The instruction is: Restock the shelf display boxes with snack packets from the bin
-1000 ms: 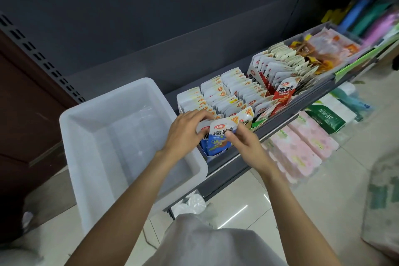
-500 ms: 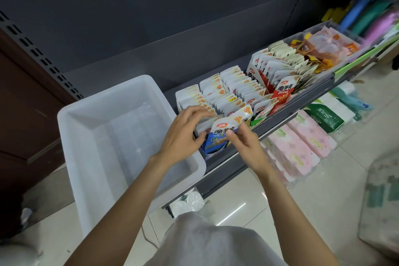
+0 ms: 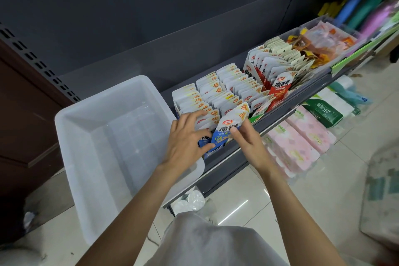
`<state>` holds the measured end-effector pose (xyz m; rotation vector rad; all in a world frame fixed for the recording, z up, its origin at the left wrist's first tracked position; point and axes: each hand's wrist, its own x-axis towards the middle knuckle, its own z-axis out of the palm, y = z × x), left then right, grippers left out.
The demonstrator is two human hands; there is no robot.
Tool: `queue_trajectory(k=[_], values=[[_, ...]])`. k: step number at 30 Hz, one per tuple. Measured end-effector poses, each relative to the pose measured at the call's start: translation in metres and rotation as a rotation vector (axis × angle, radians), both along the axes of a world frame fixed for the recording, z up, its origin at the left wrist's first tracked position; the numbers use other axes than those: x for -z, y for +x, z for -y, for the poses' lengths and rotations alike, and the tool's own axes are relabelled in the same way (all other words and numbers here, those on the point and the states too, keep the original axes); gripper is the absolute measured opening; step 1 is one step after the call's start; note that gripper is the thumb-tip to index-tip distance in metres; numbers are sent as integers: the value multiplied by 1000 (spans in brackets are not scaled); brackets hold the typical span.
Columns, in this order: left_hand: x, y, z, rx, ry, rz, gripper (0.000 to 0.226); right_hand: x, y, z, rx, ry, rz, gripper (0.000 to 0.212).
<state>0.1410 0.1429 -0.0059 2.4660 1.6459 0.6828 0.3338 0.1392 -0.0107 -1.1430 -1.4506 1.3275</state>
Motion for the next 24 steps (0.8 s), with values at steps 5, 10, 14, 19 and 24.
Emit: queue_trajectory(k=[5,10,14,19,24], values=[[3,0,-1,-37,34,37,18,11,4,0,-26,9,152,29],[6,0,4,-52,52,78,18,40,-1,-5,146,246,703,15],[8,-3,9,-63,71,121,16,42,-6,-9,172,225,616,16],[15,-4,15,-112,12,87,14,40,-4,-9,125,299,679,16],[13,-9,16,-142,52,106,9,41,-11,-5,172,292,695,14]])
